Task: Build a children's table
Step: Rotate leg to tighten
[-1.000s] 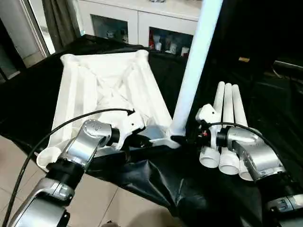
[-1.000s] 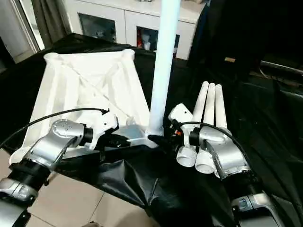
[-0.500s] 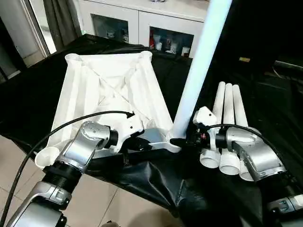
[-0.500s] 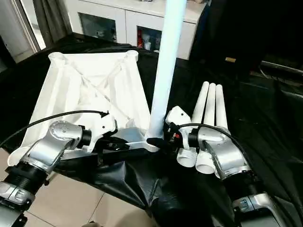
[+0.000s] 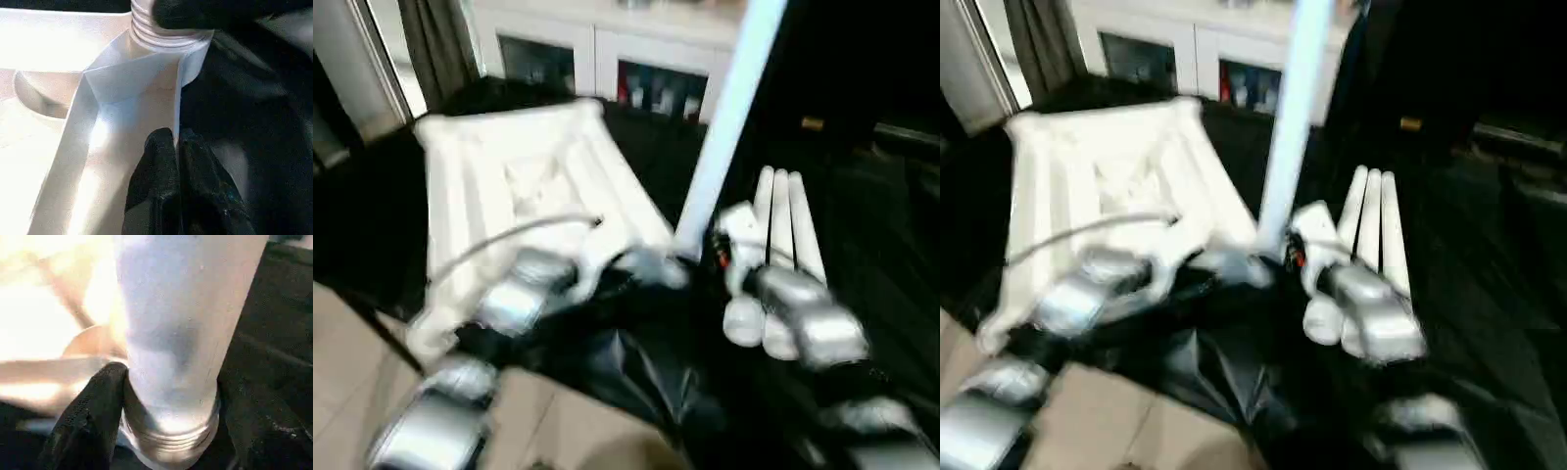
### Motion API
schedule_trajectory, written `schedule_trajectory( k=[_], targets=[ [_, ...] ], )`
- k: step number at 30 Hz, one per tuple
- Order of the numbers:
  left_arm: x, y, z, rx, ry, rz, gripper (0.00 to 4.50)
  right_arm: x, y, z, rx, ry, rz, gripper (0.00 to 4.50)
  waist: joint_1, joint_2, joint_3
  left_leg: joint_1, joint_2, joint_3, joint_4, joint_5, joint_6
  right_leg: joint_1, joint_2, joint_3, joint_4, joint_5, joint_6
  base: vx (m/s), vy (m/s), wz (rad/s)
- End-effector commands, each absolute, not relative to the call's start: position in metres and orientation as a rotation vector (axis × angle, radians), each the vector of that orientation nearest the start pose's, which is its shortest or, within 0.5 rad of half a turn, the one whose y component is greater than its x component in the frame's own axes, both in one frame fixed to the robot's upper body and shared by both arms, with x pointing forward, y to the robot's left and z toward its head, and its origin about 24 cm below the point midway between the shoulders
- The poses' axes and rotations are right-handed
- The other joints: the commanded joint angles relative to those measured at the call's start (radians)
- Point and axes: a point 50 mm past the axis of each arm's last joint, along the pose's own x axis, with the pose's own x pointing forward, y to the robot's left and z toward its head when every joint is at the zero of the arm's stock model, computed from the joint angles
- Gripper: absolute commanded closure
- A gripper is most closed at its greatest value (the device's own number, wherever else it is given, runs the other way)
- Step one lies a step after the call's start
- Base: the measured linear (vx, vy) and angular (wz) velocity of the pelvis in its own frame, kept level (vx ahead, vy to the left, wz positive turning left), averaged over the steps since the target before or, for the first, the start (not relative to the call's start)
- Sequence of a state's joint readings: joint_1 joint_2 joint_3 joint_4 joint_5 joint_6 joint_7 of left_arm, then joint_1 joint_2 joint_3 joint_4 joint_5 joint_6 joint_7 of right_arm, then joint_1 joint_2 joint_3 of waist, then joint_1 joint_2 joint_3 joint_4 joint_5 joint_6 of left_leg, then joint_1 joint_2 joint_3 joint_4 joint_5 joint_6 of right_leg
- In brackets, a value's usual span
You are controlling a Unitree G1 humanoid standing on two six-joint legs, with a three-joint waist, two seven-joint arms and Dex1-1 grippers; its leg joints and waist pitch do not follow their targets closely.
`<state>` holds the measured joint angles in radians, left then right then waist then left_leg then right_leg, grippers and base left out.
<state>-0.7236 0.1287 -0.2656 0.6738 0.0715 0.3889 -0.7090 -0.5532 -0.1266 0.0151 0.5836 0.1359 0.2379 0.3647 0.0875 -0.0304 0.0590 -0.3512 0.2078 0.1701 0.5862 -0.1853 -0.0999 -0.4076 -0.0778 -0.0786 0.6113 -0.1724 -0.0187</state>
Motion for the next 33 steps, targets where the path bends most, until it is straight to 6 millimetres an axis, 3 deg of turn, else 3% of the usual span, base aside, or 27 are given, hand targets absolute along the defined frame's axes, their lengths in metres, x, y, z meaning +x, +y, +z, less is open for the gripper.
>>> schedule_trajectory(
  k=[1,2,4,8,10,13,14,16,20,26,33],
  targets=[
    [0.364,0.080,0.064,0.283,0.458,-0.669,4.50,0.340,-0.112,0.021,0.066,0.413,0.319,1.89,0.000,-0.003,-0.068,-0.001,0.008,0.004,-0.065,-0.167,0.013,0.050,-0.060,0.047,-0.088,-0.318,-0.144,0.000,0.000,0.00],
    [0.365,0.073,0.064,0.281,0.454,-0.666,4.50,0.341,-0.105,0.021,0.078,0.423,0.298,1.89,0.002,-0.002,-0.073,-0.001,0.007,0.001,-0.065,-0.158,0.008,0.056,-0.060,0.046,-0.084,-0.311,-0.141,0.000,0.000,0.00],
    [0.365,0.060,0.066,0.301,0.438,-0.691,4.50,0.344,-0.093,0.024,0.089,0.413,0.277,1.89,0.002,0.001,-0.071,-0.002,0.009,0.000,-0.067,-0.159,0.009,0.055,-0.059,0.046,-0.082,-0.285,-0.141,0.000,0.000,0.00],
    [0.365,0.053,0.068,0.330,0.415,-0.736,4.50,0.349,-0.088,0.029,0.102,0.393,0.255,1.89,0.003,0.001,-0.074,-0.004,0.009,0.000,-0.066,-0.151,0.025,0.060,-0.059,0.047,-0.076,-0.203,-0.157,0.000,0.000,0.00],
    [0.365,0.053,0.069,0.345,0.406,-0.764,4.50,0.352,-0.087,0.031,0.120,0.381,0.252,1.34,0.002,0.001,-0.071,-0.002,0.008,0.002,-0.067,-0.174,0.030,0.058,-0.059,0.047,-0.081,-0.235,-0.157,0.000,0.000,0.00],
    [0.364,0.055,0.066,0.359,0.413,-0.796,4.50,0.354,-0.087,0.035,0.135,0.362,0.262,1.16,0.003,0.001,-0.069,-0.001,0.009,0.001,-0.069,-0.192,0.030,0.056,-0.061,0.047,-0.084,-0.273,-0.149,0.000,0.000,0.00],
    [0.363,0.057,0.065,0.363,0.418,-0.806,4.50,0.355,-0.089,0.036,0.130,0.355,0.262,1.07,-0.001,-0.002,-0.068,-0.008,0.008,-0.002,-0.071,-0.198,0.027,0.061,-0.061,0.045,-0.085,-0.298,-0.139,0.000,0.000,0.00],
    [0.362,0.058,0.063,0.366,0.421,-0.831,4.50,0.356,-0.091,0.038,0.116,0.344,0.271,0.80,-0.002,-0.003,-0.069,-0.005,0.009,-0.002,-0.070,-0.198,0.025,0.058,-0.062,0.046,-0.088,-0.315,-0.133,0.000,0.000,0.00],
    [0.355,0.062,0.060,0.372,0.412,-0.954,4.50,0.356,-0.103,0.044,0.059,0.301,0.357,0.80,0.000,-0.002,-0.069,-0.004,0.012,0.000,-0.069,-0.180,0.037,0.057,-0.062,0.048,-0.085,-0.278,-0.150,0.000,0.000,0.00],
    [0.345,0.079,0.059,0.399,0.385,-1.094,4.50,0.340,-0.116,0.056,0.049,0.295,0.644,0.80,0.006,0.001,-0.070,-0.003,0.017,0.001,-0.068,-0.158,0.062,0.060,-0.061,0.051,-0.075,-0.200,-0.176,0.000,0.000,0.00],
    [0.324,0.104,0.069,0.405,0.341,-1.329,4.50,0.312,-0.153,0.063,-0.230,0.355,0.940,0.80,0.009,-0.005,-0.066,-0.005,0.020,0.001,-0.068,-0.175,0.056,0.061,-0.064,0.053,-0.076,-0.246,-0.174,0.000,0.000,0.00]
  ],
)
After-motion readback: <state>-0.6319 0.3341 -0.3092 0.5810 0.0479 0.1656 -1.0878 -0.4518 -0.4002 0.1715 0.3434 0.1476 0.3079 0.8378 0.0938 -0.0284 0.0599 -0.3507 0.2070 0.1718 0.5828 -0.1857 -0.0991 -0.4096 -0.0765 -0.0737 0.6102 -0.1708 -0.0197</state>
